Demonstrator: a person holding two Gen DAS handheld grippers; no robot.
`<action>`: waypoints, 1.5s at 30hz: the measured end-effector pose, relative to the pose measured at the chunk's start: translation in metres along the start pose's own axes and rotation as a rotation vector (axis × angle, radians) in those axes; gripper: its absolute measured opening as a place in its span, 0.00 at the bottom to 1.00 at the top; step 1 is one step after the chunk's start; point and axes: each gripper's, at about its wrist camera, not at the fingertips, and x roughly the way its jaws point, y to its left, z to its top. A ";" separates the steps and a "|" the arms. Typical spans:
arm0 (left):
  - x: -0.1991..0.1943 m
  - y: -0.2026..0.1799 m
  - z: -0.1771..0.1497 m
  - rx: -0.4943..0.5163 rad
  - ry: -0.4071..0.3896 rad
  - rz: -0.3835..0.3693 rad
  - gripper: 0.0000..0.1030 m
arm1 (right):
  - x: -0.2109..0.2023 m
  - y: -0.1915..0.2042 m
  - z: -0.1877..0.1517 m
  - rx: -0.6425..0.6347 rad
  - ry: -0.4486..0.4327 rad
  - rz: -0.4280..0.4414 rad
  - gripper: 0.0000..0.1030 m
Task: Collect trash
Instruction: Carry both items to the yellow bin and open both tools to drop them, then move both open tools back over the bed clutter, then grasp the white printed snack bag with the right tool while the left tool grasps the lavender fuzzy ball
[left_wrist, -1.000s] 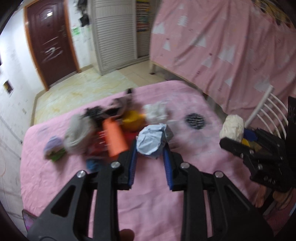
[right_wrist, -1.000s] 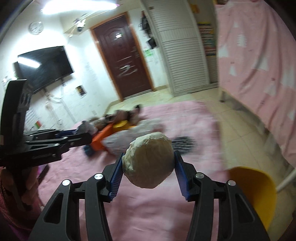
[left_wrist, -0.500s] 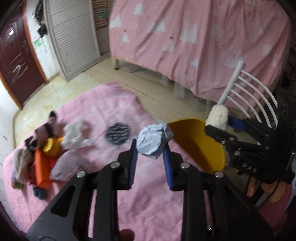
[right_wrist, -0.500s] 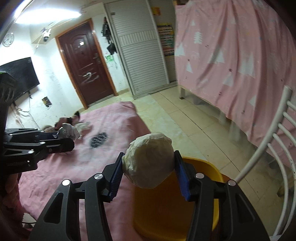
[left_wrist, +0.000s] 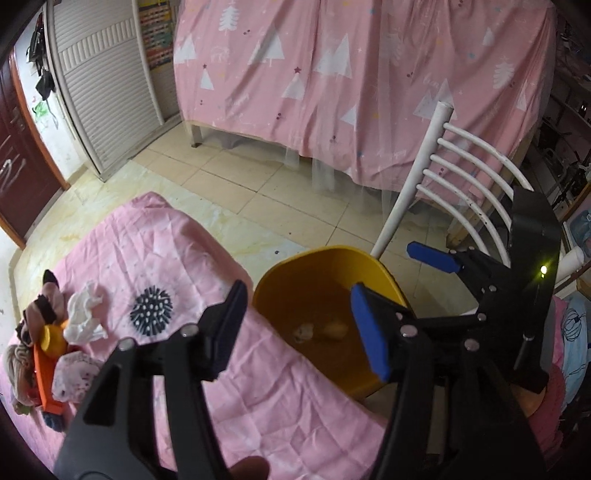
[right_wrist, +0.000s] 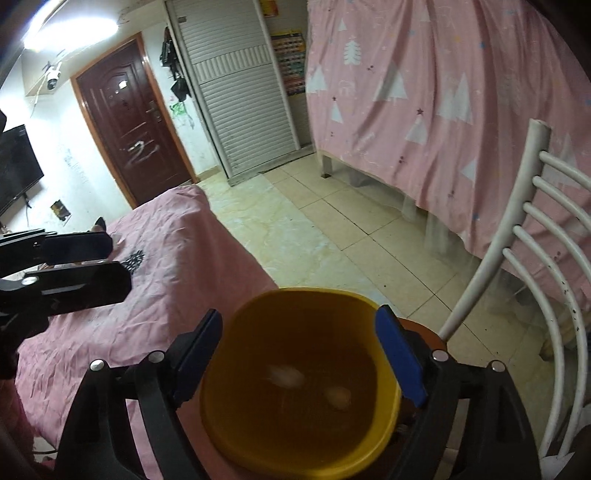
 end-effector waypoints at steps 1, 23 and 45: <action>-0.001 0.000 -0.001 0.002 -0.001 0.000 0.55 | 0.000 0.000 0.000 0.004 0.000 0.000 0.76; -0.085 0.119 -0.040 -0.205 -0.105 0.124 0.55 | -0.006 0.115 0.034 -0.139 -0.015 0.117 0.76; -0.154 0.298 -0.135 -0.492 -0.107 0.376 0.55 | 0.033 0.271 0.021 -0.332 0.080 0.236 0.76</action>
